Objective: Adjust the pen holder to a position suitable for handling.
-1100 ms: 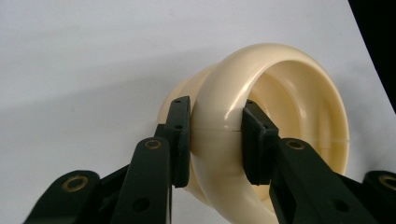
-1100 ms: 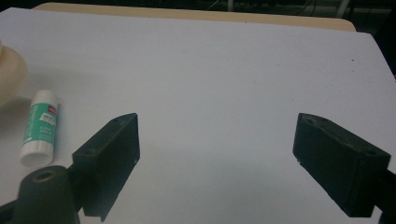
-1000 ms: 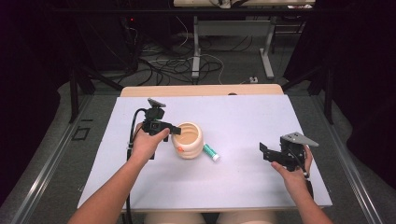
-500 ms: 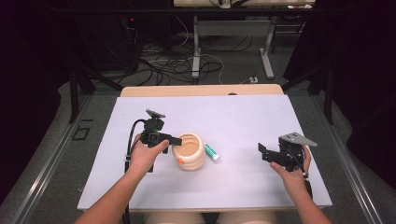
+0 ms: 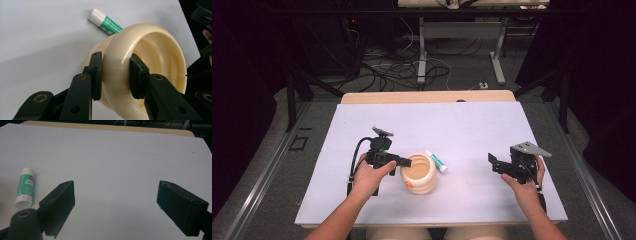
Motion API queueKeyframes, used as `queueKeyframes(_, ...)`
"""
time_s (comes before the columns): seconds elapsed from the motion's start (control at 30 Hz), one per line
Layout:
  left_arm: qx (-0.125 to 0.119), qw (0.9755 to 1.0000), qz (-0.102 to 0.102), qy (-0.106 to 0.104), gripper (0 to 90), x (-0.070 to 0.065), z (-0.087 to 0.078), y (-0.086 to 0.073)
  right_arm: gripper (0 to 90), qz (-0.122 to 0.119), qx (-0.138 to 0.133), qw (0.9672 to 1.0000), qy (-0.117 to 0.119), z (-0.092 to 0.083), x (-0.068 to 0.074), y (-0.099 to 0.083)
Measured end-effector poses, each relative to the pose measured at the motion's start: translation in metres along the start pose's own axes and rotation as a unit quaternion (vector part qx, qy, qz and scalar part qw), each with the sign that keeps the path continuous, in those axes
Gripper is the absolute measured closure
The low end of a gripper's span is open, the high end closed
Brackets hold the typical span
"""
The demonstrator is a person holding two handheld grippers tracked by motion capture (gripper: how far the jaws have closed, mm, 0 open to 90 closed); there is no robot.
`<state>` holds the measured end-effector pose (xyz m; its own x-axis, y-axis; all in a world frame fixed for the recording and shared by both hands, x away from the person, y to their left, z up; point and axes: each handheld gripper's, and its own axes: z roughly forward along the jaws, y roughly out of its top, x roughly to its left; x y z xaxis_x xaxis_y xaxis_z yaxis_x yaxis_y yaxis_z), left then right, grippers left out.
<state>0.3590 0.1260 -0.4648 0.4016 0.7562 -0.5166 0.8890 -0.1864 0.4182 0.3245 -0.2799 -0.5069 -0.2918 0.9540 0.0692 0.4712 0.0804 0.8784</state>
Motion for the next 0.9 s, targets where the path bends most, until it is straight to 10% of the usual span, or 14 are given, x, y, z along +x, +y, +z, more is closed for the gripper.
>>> queueKeyframes(0.9, 0.013, 0.9999, 0.002, -0.004, 66.4, -0.005, 0.021, -0.013, 14.3, -0.003, 0.005, 1.0000, 0.002, 0.001, 0.002, -0.001)
